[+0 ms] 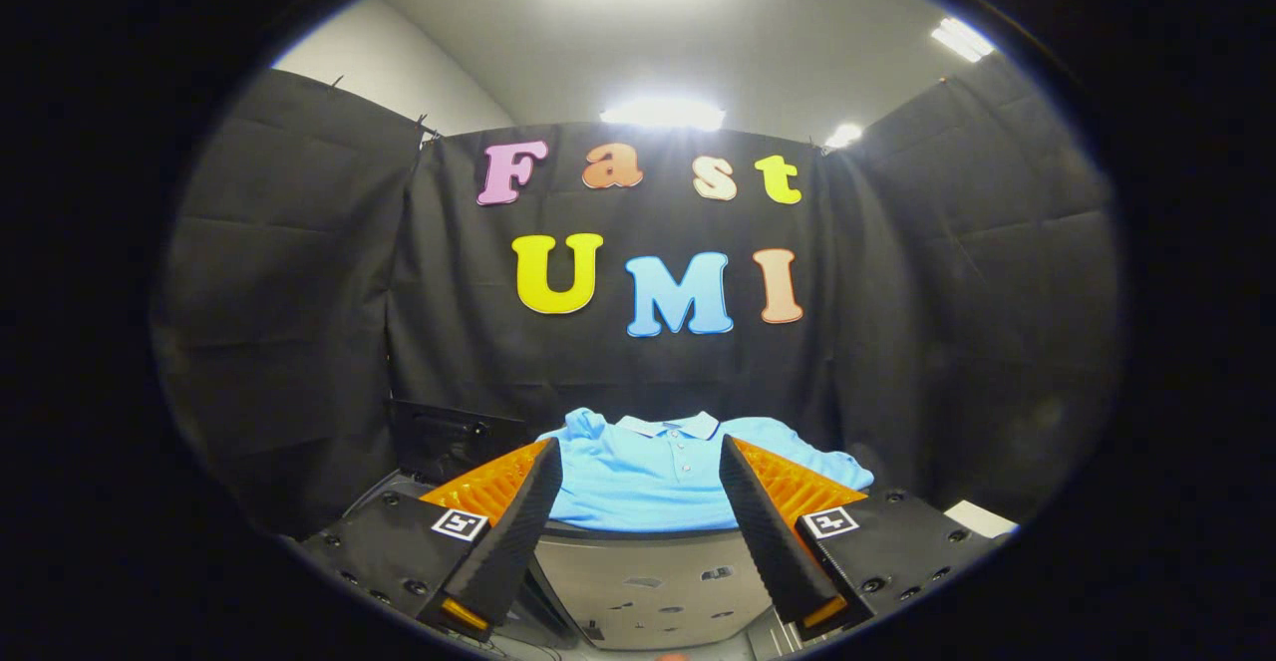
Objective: Put the clothes into the washing machine and then close the washing machine lid.
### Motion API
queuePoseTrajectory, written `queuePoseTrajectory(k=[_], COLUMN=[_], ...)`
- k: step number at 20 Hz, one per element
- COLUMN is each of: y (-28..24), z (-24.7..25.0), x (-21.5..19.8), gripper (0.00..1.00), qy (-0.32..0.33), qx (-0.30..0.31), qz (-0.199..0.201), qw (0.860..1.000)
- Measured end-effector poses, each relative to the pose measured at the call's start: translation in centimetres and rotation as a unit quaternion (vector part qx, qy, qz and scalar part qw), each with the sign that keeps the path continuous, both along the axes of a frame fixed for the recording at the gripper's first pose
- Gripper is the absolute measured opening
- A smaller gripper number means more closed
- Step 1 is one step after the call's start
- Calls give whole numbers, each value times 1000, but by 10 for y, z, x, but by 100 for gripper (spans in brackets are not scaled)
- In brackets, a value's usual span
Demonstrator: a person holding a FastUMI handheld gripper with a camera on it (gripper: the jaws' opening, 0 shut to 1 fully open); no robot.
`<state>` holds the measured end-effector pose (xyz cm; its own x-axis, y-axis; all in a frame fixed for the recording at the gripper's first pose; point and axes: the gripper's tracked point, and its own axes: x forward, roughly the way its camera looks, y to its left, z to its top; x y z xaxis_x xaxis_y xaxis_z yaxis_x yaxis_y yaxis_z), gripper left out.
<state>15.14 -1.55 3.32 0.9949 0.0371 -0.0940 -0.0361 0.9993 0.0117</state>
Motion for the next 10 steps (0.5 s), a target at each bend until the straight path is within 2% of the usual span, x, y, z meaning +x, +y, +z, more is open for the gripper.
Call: queuePoseTrajectory(k=[10], y=[-5], z=[-21], x=[81], gripper=[99], qy=[64], qx=[-2], qz=[21], qw=[998])
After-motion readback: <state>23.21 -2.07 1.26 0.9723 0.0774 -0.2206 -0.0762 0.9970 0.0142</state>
